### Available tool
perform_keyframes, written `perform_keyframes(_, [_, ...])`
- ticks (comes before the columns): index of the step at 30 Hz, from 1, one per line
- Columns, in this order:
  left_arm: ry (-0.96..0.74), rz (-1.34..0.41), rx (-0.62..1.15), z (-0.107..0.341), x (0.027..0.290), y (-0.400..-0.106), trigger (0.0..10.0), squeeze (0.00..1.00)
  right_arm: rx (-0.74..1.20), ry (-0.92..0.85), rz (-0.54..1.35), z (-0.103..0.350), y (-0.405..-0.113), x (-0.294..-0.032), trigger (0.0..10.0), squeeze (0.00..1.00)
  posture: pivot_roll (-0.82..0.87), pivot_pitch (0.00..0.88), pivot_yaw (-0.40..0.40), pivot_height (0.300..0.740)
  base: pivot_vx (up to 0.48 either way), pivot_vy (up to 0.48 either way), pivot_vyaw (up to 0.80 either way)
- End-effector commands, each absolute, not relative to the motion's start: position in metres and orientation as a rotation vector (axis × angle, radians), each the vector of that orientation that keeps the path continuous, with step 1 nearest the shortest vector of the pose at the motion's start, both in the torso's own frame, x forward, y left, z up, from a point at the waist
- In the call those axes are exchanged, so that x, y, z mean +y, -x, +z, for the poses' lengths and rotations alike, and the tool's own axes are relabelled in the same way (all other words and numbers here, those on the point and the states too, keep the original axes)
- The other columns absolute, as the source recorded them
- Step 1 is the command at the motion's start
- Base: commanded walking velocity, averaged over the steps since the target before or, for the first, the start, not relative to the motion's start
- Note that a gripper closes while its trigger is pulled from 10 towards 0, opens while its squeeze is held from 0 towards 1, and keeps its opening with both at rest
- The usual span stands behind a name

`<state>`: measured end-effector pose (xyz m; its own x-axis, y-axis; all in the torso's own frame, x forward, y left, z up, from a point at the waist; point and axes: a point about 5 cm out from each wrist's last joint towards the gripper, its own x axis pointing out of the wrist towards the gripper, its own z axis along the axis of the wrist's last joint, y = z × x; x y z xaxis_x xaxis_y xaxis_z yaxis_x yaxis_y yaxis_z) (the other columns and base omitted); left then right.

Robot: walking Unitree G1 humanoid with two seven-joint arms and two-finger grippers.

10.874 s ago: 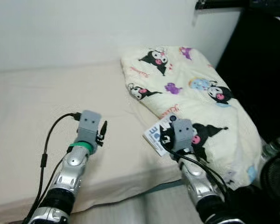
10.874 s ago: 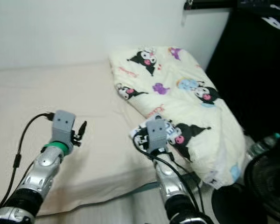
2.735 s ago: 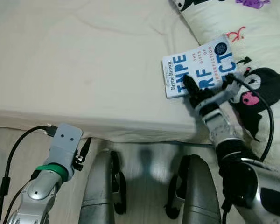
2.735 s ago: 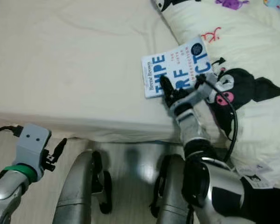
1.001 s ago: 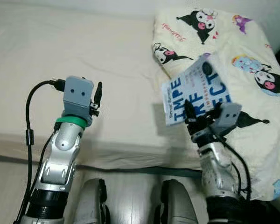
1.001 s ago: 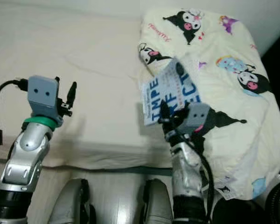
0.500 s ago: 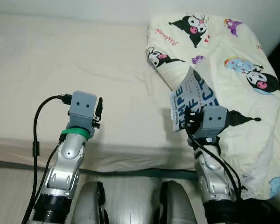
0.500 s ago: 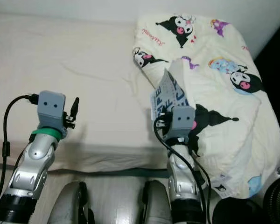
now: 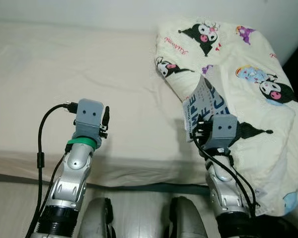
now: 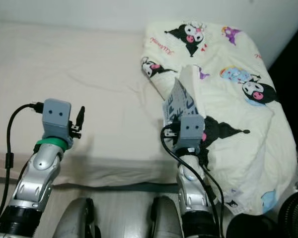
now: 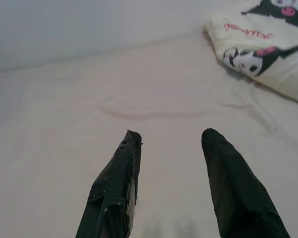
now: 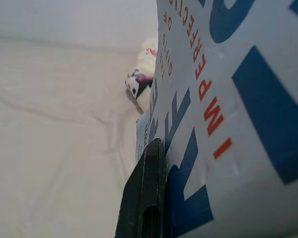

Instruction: Clean up the room

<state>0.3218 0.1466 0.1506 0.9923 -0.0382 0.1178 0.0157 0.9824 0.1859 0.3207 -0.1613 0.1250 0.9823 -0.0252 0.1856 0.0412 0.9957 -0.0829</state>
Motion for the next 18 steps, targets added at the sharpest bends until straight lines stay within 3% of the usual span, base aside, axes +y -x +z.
perform_keyframes(1, [-0.181,-0.025,-0.119,0.1486,0.1465,-0.3222,10.0,0.0,-0.223,0.086,-0.032,0.1304,-0.3215,-0.1594,10.0,0.0,0.0,0.025,0.02,0.681,0.0,0.0,0.0])
perform_keyframes(18, [-0.156,-0.082,-0.1,0.1481,0.139,-0.3265,10.0,0.0,-0.22,0.093,-0.041,0.1282,-0.3223,-0.1602,10.0,0.0,-0.01,0.02,0.022,0.736,0.0,0.0,0.0])
